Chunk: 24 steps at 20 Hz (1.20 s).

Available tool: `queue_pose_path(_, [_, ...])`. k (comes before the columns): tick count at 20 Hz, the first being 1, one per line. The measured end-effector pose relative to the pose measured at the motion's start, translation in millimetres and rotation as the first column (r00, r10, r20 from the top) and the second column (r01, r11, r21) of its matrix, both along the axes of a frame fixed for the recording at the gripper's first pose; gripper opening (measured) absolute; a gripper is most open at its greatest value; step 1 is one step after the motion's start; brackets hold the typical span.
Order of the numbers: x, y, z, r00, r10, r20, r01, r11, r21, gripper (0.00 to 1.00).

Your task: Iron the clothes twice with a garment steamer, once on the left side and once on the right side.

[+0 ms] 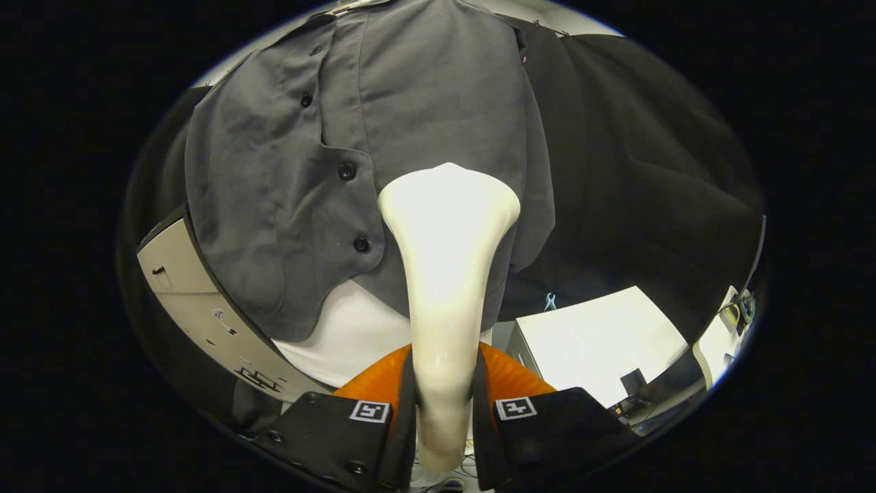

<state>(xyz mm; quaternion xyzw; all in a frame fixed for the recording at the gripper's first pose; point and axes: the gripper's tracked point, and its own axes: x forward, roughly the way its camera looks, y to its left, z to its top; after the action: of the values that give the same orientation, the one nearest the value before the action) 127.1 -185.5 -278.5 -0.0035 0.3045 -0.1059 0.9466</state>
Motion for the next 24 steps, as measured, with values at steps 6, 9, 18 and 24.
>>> queue_pose_path(6, [-14.7,14.1,53.9,0.995,0.037,0.089,-0.035,0.999,-0.023,0.42])
queue_pose_path(9, [-21.6,24.9,86.8,0.989,0.058,0.139,-0.054,0.998,-0.036,0.43])
queue_pose_path(18, [-41.4,67.4,189.0,0.947,0.121,0.297,-0.107,0.992,-0.063,0.42])
queue_pose_path(24, [-57.3,91.5,241.8,0.898,0.181,0.400,-0.153,0.983,-0.102,0.42])
